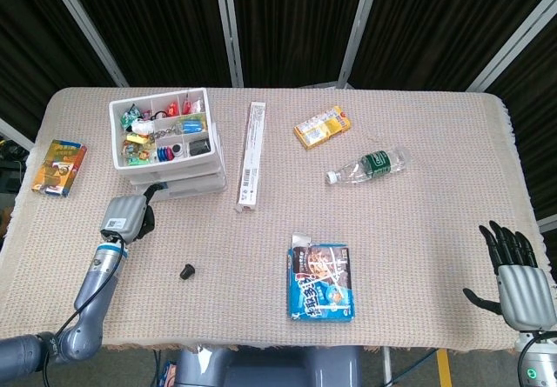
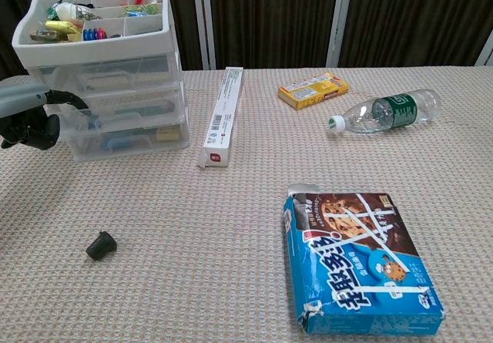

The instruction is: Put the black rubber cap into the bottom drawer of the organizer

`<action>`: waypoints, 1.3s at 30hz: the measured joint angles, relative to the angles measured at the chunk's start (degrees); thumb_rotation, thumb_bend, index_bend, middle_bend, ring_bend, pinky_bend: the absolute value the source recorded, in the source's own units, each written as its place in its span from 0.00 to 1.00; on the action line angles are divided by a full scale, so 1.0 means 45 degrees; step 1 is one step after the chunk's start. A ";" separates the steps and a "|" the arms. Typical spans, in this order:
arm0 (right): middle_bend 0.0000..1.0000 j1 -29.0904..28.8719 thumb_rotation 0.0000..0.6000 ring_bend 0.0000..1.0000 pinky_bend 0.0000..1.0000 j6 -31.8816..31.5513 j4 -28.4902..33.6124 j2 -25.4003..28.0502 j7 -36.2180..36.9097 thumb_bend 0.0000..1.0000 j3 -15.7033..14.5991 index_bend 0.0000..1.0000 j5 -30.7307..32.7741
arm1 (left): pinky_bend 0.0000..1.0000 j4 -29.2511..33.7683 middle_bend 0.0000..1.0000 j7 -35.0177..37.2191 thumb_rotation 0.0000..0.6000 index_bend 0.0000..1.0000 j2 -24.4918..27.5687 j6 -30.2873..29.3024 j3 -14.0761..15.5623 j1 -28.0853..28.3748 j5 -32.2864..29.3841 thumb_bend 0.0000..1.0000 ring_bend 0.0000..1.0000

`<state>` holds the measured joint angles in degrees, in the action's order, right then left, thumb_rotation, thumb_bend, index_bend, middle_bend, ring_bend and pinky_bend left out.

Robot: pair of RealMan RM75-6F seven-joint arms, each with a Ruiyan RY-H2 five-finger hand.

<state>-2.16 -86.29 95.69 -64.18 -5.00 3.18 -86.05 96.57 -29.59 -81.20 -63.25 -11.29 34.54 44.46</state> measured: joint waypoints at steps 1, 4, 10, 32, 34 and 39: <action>0.00 0.0000 1.00 0.00 0.00 0.0006 0.0002 0.0001 0.0001 0.01 -0.0001 0.05 0.0003 | 0.78 0.0021 0.97 0.0054 1.00 0.34 -0.0004 0.0008 -0.0010 0.0005 -0.0026 1.00 0.88; 0.00 -0.0002 1.00 0.00 0.00 0.0000 0.0003 0.0007 0.0002 0.01 0.0010 0.05 0.0014 | 0.78 0.0136 0.97 0.0266 1.00 0.41 -0.0008 -0.0028 -0.0054 -0.0016 -0.0066 1.00 0.88; 0.00 0.0002 1.00 0.00 0.00 -0.0013 0.0000 -0.0001 -0.0001 0.01 0.0008 0.05 0.0002 | 0.78 0.0454 0.97 0.0648 1.00 0.44 0.0056 -0.0180 -0.0045 -0.0118 0.0164 1.00 0.89; 0.00 0.0000 1.00 0.00 0.00 -0.0023 -0.0012 0.0000 0.0017 0.01 0.0024 0.05 0.0009 | 0.78 0.2117 0.97 0.1079 1.00 0.31 0.0776 -0.0583 0.1485 -0.0939 0.2180 0.78 0.88; 0.00 0.0002 1.00 0.00 0.00 -0.0034 -0.0010 0.0000 0.0021 0.01 0.0023 0.05 0.0000 | 0.77 0.2152 0.96 0.1127 1.00 0.23 0.0840 -0.0629 0.1596 -0.1010 0.2372 0.59 0.87; 0.00 0.0005 1.00 0.00 0.00 -0.0036 -0.0015 -0.0010 0.0013 0.01 0.0023 0.05 0.0003 | 0.76 0.2080 0.89 0.1219 1.00 0.11 0.0900 -0.0809 0.1662 -0.1106 0.2828 0.16 0.82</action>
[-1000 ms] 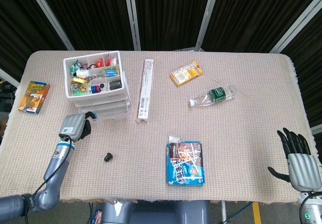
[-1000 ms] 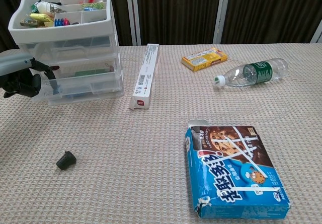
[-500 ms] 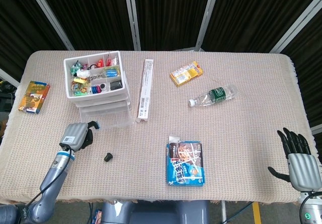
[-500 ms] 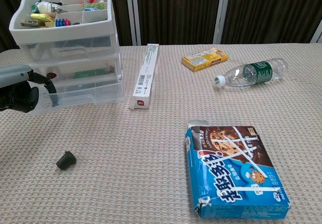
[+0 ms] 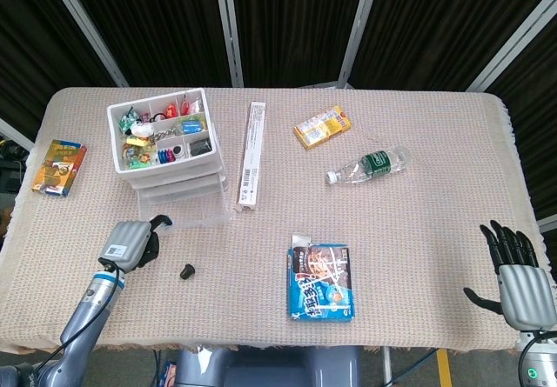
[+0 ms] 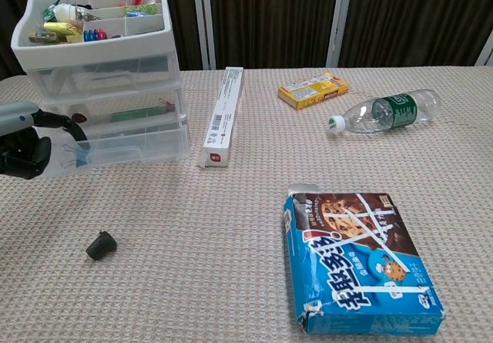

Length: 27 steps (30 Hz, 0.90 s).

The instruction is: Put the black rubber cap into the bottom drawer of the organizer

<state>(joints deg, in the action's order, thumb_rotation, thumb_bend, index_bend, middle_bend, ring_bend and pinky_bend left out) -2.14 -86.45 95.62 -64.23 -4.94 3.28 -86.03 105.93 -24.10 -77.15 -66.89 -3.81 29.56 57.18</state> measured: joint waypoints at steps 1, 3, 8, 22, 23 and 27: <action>0.00 -0.0001 1.00 0.00 0.00 -0.0003 0.0001 -0.0001 -0.0004 0.01 0.0000 0.05 -0.0005 | 0.76 -0.0016 0.88 0.0042 1.00 0.11 0.0009 -0.0069 0.0008 -0.0026 0.0175 0.14 0.81; 0.00 -0.0002 1.00 0.00 0.00 0.0000 0.0002 -0.0003 -0.0015 0.01 0.0001 0.05 0.0000 | 0.73 -0.0043 0.83 0.0101 1.00 0.09 0.0020 -0.0201 0.0029 -0.0071 0.0511 0.06 0.76; 0.00 0.0002 1.00 0.00 0.00 -0.0007 -0.0002 -0.0005 -0.0022 0.01 0.0010 0.05 0.0018 | 0.66 -0.0198 0.70 0.0187 1.00 0.08 0.0011 -0.0761 0.0197 -0.0246 0.1839 0.02 0.66; 0.00 0.0007 1.00 0.00 0.00 -0.0021 0.0005 -0.0008 -0.0034 0.01 0.0019 0.05 0.0027 | 0.64 0.0111 0.70 -0.0821 1.00 0.18 0.0546 -0.1302 0.1871 -0.0908 0.4874 0.01 0.67; 0.00 0.0006 1.00 0.00 0.00 -0.0014 0.0006 -0.0006 -0.0031 0.01 0.0019 0.05 0.0031 | 0.64 0.0209 0.71 -0.1036 1.00 0.19 0.0608 -0.1169 0.1930 -0.0894 0.4856 0.02 0.68; 0.00 0.0004 1.00 0.00 0.00 -0.0012 0.0007 -0.0003 -0.0026 0.01 0.0018 0.05 0.0026 | 0.67 0.0457 0.81 -0.1852 1.00 0.23 0.0761 -0.0510 0.2141 -0.0780 0.4608 0.02 0.76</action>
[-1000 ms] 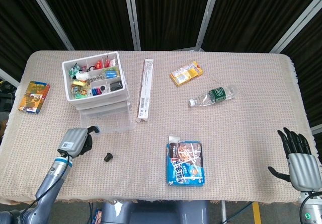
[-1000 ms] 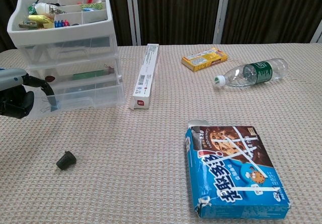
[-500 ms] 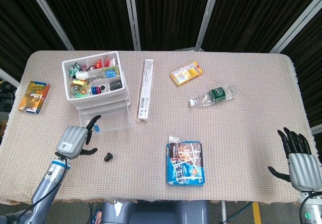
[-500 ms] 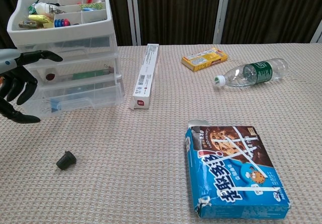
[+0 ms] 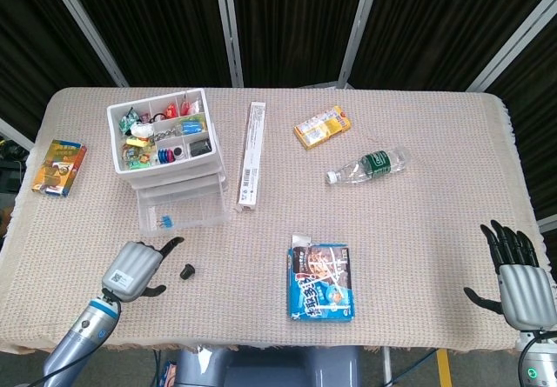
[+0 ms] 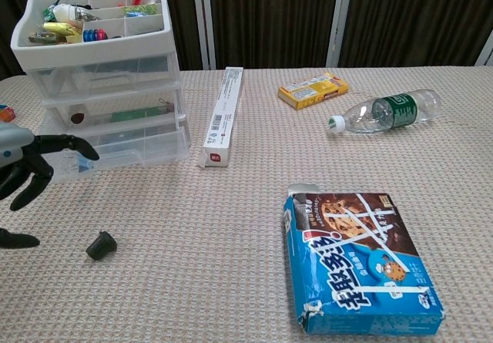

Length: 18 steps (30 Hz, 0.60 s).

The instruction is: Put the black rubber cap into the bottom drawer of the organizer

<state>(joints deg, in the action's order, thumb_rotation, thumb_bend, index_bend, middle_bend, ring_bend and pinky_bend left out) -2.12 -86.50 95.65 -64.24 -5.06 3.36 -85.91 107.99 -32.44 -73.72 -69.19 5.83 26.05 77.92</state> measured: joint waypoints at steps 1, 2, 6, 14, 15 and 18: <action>0.00 0.0000 1.00 0.00 0.00 0.0001 -0.0001 0.0002 0.0002 0.01 -0.0002 0.05 -0.0002 | 0.68 -0.0013 0.85 -0.0239 1.00 0.25 -0.0008 0.0188 0.0021 0.0060 -0.0128 0.03 0.79; 0.00 0.0000 1.00 0.00 0.00 0.0000 0.0001 0.0002 0.0003 0.01 0.0001 0.05 0.0000 | 0.70 -0.0049 0.89 -0.0414 1.00 0.27 -0.0038 0.0327 0.0019 0.0110 -0.0251 0.03 0.82; 0.00 -0.0003 1.00 0.00 0.00 0.0006 -0.0001 0.0003 0.0001 0.01 0.0005 0.05 0.0009 | 0.74 -0.0322 0.96 -0.0936 1.00 0.32 -0.0298 0.0878 -0.0091 0.0330 -0.0959 0.04 0.87; 0.00 -0.0006 1.00 0.00 0.00 0.0023 0.0011 0.0012 0.0025 0.01 0.0005 0.05 0.0020 | 0.75 -0.1280 0.98 -0.1828 1.00 0.32 -0.1347 0.1633 -0.0554 0.0808 -0.2196 0.04 0.88; 0.00 -0.0006 1.00 0.00 0.00 0.0022 0.0012 0.0013 0.0027 0.01 0.0005 0.05 0.0020 | 0.75 -0.1371 0.98 -0.1909 1.00 0.32 -0.1459 0.1683 -0.0602 0.0858 -0.2281 0.04 0.88; 0.00 -0.0005 1.00 0.00 0.00 0.0022 0.0015 0.0018 0.0041 0.01 0.0009 0.05 0.0026 | 0.75 -0.1621 0.98 -0.2082 1.00 0.34 -0.1750 0.1800 -0.0721 0.1000 -0.2398 0.05 0.88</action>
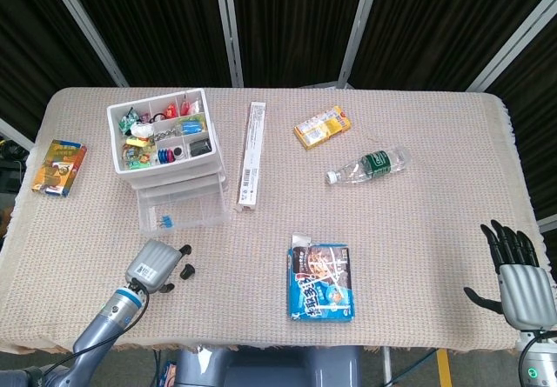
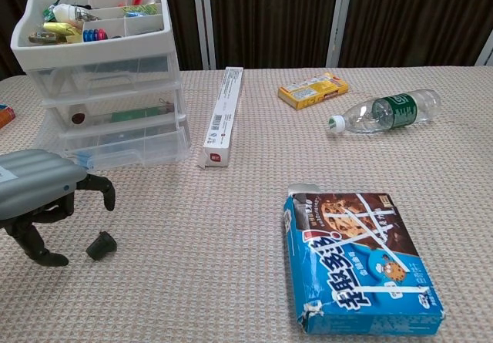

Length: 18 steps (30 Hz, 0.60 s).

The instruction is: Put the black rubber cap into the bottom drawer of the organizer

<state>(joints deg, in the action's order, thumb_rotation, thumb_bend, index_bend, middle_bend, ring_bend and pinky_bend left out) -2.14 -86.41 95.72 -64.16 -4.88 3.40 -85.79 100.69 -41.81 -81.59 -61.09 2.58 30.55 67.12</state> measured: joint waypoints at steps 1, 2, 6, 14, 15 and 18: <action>0.00 0.0000 1.00 0.00 0.00 0.0004 0.0002 0.0002 0.0008 0.01 0.0000 0.05 0.0004 | 0.75 -0.0092 0.98 -0.0057 1.00 0.35 -0.0098 0.0036 -0.0038 0.0047 -0.0036 0.06 0.88; 0.00 -0.0002 1.00 0.00 0.00 0.0010 0.0003 0.0005 0.0013 0.01 0.0001 0.05 0.0008 | 0.75 -0.0151 0.98 -0.0096 1.00 0.36 -0.0172 0.0064 -0.0065 0.0081 -0.0073 0.08 0.88; 0.00 -0.0006 1.00 0.00 0.00 -0.0016 -0.0016 0.0004 0.0019 0.01 0.0014 0.05 -0.0009 | 0.75 -0.0366 0.98 -0.0284 1.00 0.38 -0.0472 0.0270 -0.0164 0.0240 -0.0360 0.12 0.88; 0.00 0.0001 1.00 0.00 0.00 -0.0065 -0.0070 -0.0016 0.0076 0.01 0.0022 0.05 -0.0052 | 0.75 -0.0395 0.98 -0.0853 1.00 0.39 -0.0618 0.0517 -0.0171 0.0507 -0.0938 0.12 0.88; 0.00 0.0001 1.00 0.00 0.00 -0.0068 -0.0070 -0.0017 0.0077 0.01 0.0024 0.05 -0.0052 | 0.75 -0.0370 0.98 -0.0891 1.00 0.40 -0.0604 0.0524 -0.0174 0.0536 -0.0987 0.12 0.88; 0.00 0.0001 1.00 0.00 0.00 -0.0081 -0.0067 -0.0026 0.0069 0.01 0.0028 0.05 -0.0058 | 0.75 -0.0372 0.98 -0.0907 1.00 0.42 -0.0627 0.0535 -0.0199 0.0614 -0.1043 0.14 0.88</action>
<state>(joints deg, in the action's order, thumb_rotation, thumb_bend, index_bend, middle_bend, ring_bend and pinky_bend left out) -2.14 -86.77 95.42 -64.28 -4.56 3.53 -86.05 99.02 -45.89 -84.41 -58.68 1.69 33.32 62.43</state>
